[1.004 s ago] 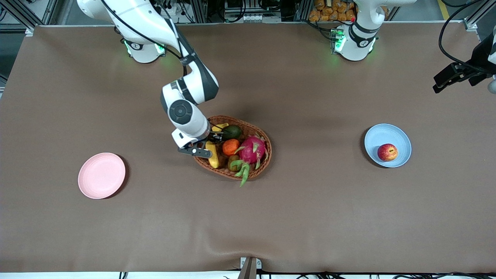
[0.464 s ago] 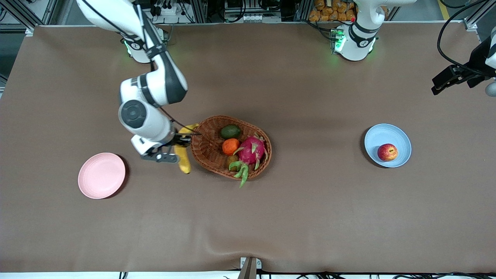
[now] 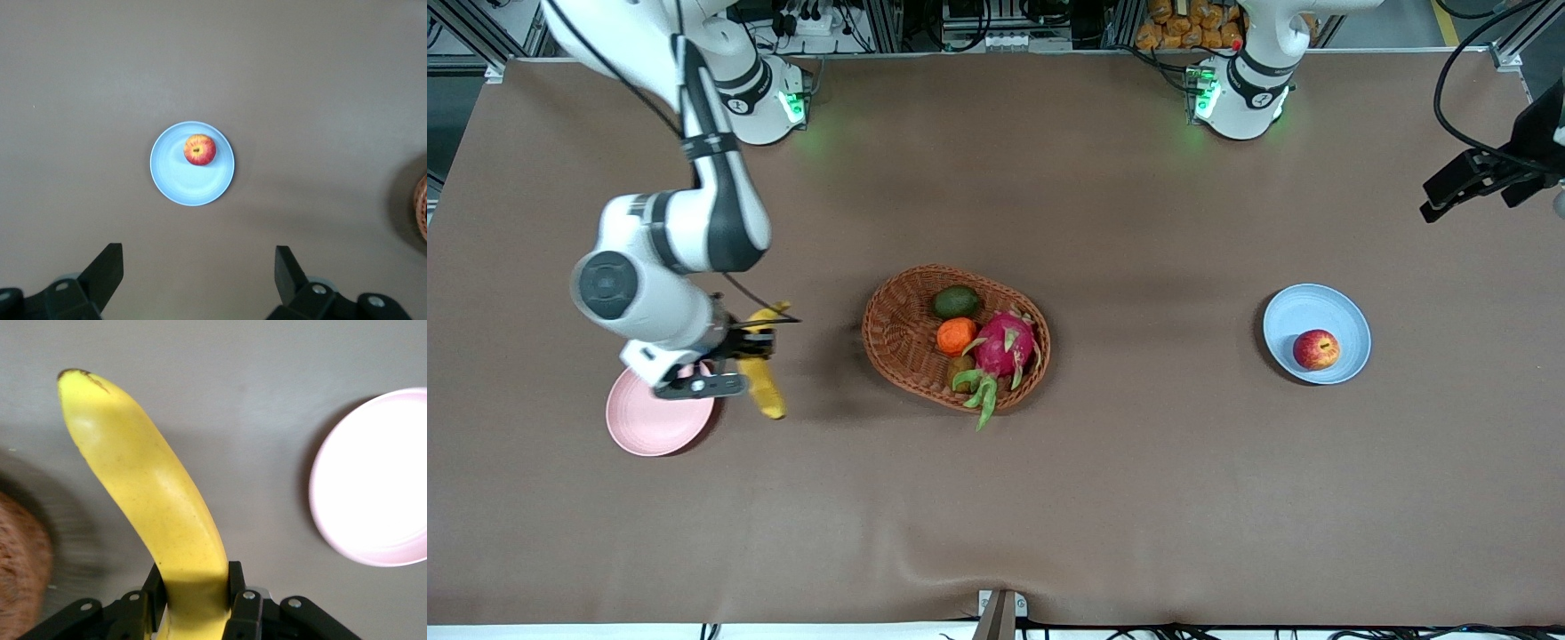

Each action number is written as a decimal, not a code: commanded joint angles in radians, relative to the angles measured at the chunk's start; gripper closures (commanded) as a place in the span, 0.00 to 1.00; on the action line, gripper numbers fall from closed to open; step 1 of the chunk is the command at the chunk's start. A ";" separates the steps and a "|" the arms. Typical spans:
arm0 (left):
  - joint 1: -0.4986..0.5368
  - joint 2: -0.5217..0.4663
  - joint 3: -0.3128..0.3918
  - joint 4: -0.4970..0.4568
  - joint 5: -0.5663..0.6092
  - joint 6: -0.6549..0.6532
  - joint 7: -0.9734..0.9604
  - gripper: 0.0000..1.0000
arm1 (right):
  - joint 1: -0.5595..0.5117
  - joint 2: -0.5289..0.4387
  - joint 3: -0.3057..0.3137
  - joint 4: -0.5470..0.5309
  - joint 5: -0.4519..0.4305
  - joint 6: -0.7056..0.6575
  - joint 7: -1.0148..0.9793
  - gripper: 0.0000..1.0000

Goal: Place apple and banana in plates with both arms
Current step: 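Lift the banana with the right gripper and carry it to the pink plate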

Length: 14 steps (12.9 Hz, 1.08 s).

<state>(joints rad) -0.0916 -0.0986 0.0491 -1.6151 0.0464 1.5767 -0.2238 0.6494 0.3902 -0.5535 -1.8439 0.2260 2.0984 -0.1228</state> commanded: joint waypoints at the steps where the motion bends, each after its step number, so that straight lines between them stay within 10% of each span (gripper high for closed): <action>1: -0.007 0.051 0.009 0.076 -0.017 -0.010 0.011 0.00 | -0.104 0.010 -0.006 0.017 -0.013 -0.011 -0.176 1.00; 10: -0.007 0.066 0.011 0.072 -0.017 -0.009 0.017 0.00 | -0.296 0.194 0.010 0.081 0.007 0.072 -0.374 0.92; 11: -0.007 0.065 0.011 0.072 -0.017 -0.010 0.018 0.00 | -0.318 0.197 0.030 0.081 0.007 0.075 -0.382 0.84; 12: -0.007 0.065 0.011 0.067 -0.019 -0.012 0.018 0.00 | -0.333 0.196 0.049 0.081 0.006 0.074 -0.382 0.55; 13: -0.007 0.065 0.011 0.066 -0.019 -0.014 0.018 0.00 | -0.336 0.194 0.053 0.081 0.007 0.075 -0.380 0.01; 14: -0.005 0.063 0.011 0.066 -0.019 -0.014 0.020 0.00 | -0.333 0.191 0.053 0.087 0.012 0.072 -0.377 0.00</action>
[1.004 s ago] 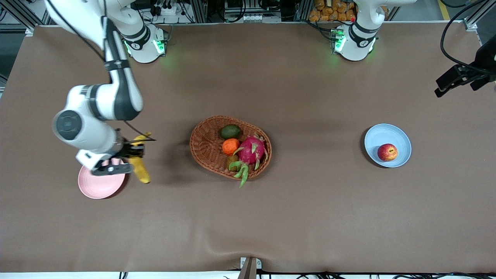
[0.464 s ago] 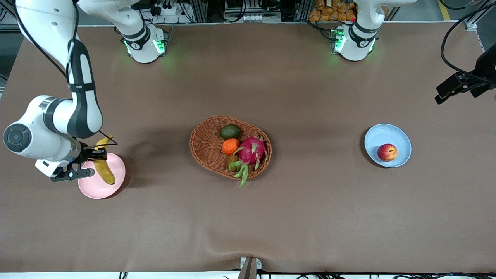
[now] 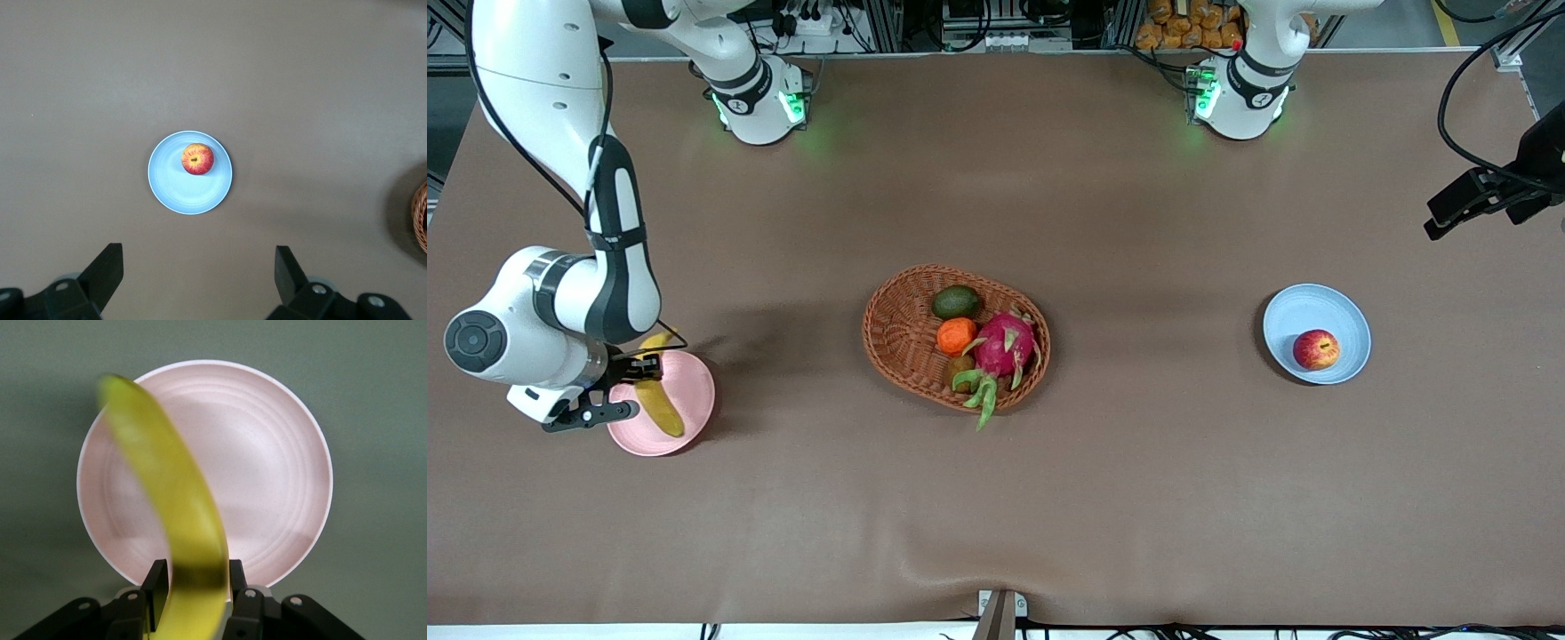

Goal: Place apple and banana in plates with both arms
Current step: 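Lower the banana onto the pink plate and open the right gripper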

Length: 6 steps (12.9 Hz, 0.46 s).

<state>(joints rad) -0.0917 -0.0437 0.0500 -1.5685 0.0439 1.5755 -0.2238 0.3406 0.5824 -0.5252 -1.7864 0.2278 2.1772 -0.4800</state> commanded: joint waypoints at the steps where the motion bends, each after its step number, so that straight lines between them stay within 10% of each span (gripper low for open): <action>1: -0.005 0.008 0.010 0.019 -0.016 -0.014 0.018 0.00 | -0.022 -0.006 0.025 0.036 0.015 -0.016 -0.020 0.00; 6: -0.005 0.005 0.010 0.015 -0.016 -0.015 0.020 0.00 | -0.003 -0.052 0.027 0.096 0.016 -0.095 -0.016 0.00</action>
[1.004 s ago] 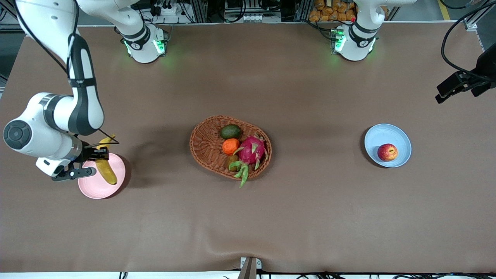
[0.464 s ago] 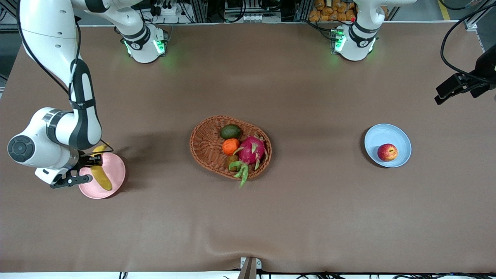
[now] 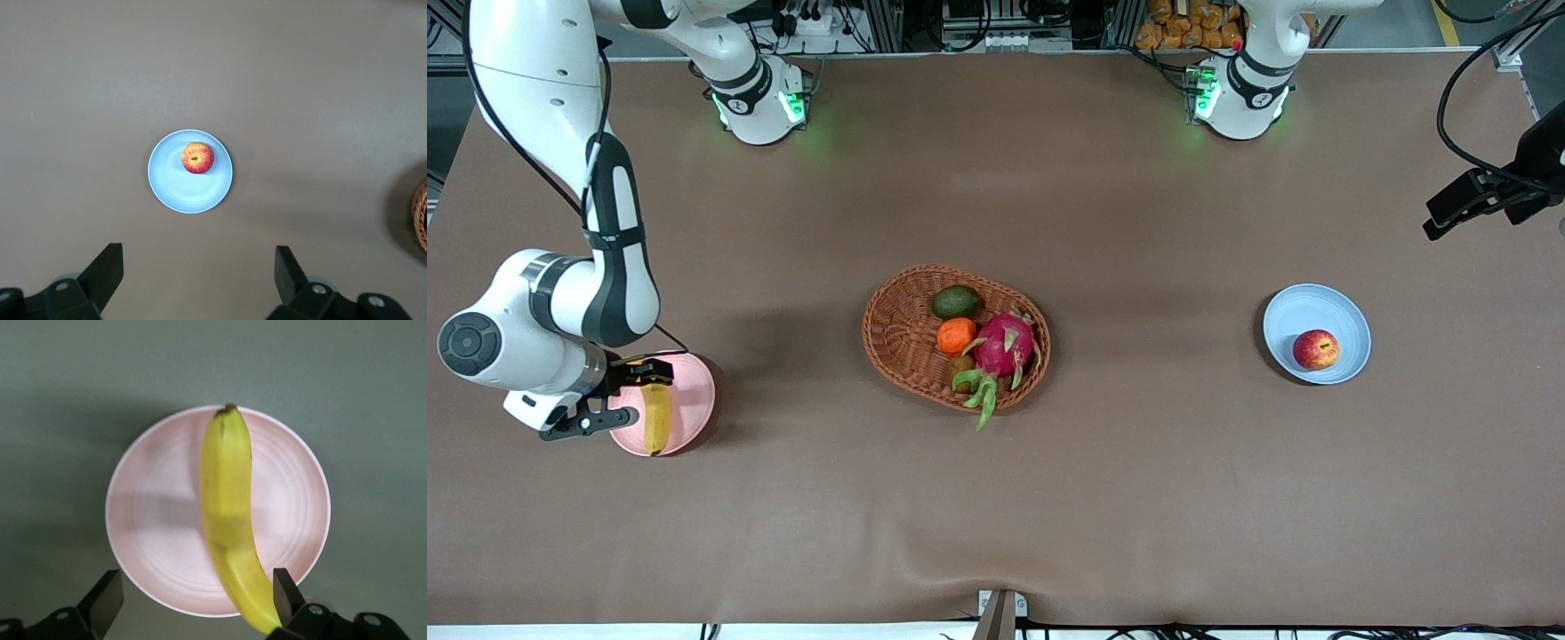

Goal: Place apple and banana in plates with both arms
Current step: 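Lower the banana onto the pink plate and open the right gripper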

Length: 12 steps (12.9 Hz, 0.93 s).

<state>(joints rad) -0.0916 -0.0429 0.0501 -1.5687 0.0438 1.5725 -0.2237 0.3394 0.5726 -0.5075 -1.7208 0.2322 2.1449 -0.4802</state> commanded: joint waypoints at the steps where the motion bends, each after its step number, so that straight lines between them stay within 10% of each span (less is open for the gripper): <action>1: -0.005 0.005 0.010 0.015 -0.016 -0.012 0.020 0.00 | 0.001 -0.065 0.009 0.046 0.010 -0.103 -0.011 0.00; 8: -0.005 -0.002 0.010 0.013 -0.016 -0.015 0.020 0.00 | -0.003 -0.272 0.039 0.063 -0.007 -0.266 0.081 0.00; 12: -0.003 -0.003 0.010 0.013 -0.016 -0.023 0.018 0.00 | -0.288 -0.451 0.387 0.021 -0.189 -0.327 0.215 0.00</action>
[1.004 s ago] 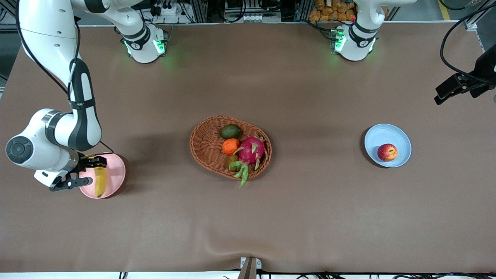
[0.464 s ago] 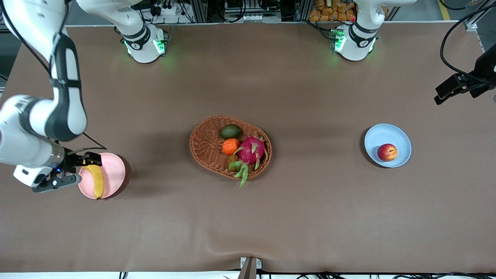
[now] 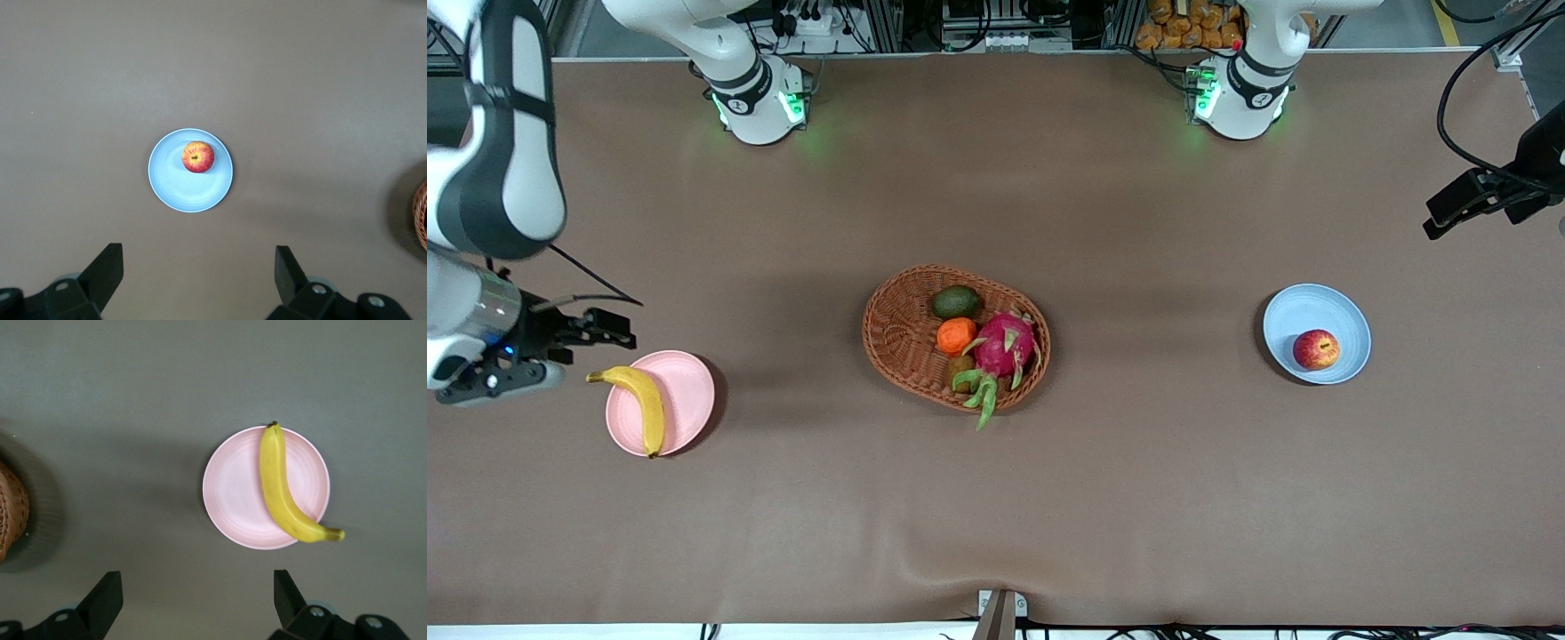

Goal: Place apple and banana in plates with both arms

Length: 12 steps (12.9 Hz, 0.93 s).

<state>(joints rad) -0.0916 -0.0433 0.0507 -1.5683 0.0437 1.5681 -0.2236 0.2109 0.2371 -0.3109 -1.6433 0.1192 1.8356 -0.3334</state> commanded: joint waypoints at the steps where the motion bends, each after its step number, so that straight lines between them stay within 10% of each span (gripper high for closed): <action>1: -0.004 -0.003 0.009 0.013 -0.016 -0.026 0.018 0.00 | -0.235 -0.154 0.273 -0.065 -0.088 -0.039 0.088 0.00; 12: 0.015 -0.001 0.008 0.011 -0.041 -0.029 0.018 0.00 | -0.308 -0.283 0.320 0.080 -0.130 -0.364 0.227 0.00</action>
<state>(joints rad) -0.0895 -0.0434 0.0524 -1.5684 0.0257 1.5547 -0.2236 -0.0862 -0.0491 -0.0096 -1.6083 0.0282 1.5127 -0.1282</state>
